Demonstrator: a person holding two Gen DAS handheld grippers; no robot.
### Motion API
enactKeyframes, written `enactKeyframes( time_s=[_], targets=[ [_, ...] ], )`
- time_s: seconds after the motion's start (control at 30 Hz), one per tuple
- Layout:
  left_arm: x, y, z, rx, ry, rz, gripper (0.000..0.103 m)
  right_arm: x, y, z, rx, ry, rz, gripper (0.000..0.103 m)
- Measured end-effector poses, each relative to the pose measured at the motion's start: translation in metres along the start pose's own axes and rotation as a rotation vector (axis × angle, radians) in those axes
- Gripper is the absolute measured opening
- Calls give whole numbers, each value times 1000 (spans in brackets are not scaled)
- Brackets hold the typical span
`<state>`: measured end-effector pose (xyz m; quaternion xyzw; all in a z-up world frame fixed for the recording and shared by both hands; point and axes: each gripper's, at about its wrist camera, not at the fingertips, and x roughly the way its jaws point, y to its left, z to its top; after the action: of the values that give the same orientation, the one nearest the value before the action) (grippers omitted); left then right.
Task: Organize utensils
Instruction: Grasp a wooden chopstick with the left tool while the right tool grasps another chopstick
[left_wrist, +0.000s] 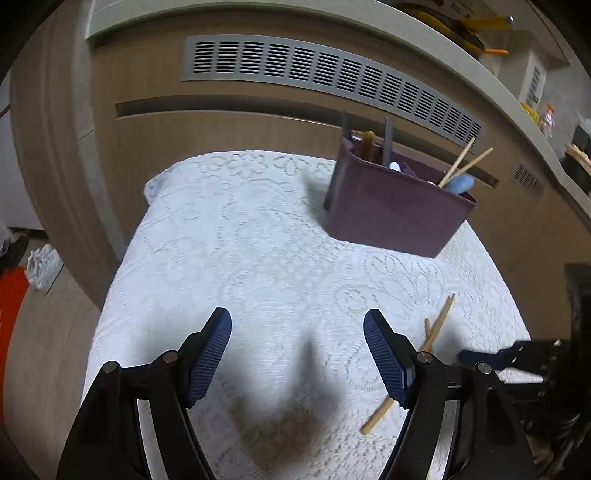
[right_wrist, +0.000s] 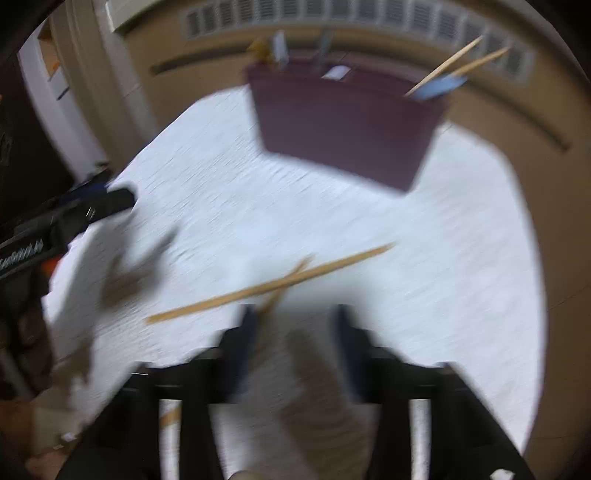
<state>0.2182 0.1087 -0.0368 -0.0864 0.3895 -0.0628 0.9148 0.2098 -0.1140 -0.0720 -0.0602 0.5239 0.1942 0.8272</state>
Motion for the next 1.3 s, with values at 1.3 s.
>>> enactKeyframes(
  time_s=[1.3],
  targets=[
    [90, -152, 4, 556, 364, -240, 36, -3, -68, -10, 97, -52, -11, 7]
  ],
)
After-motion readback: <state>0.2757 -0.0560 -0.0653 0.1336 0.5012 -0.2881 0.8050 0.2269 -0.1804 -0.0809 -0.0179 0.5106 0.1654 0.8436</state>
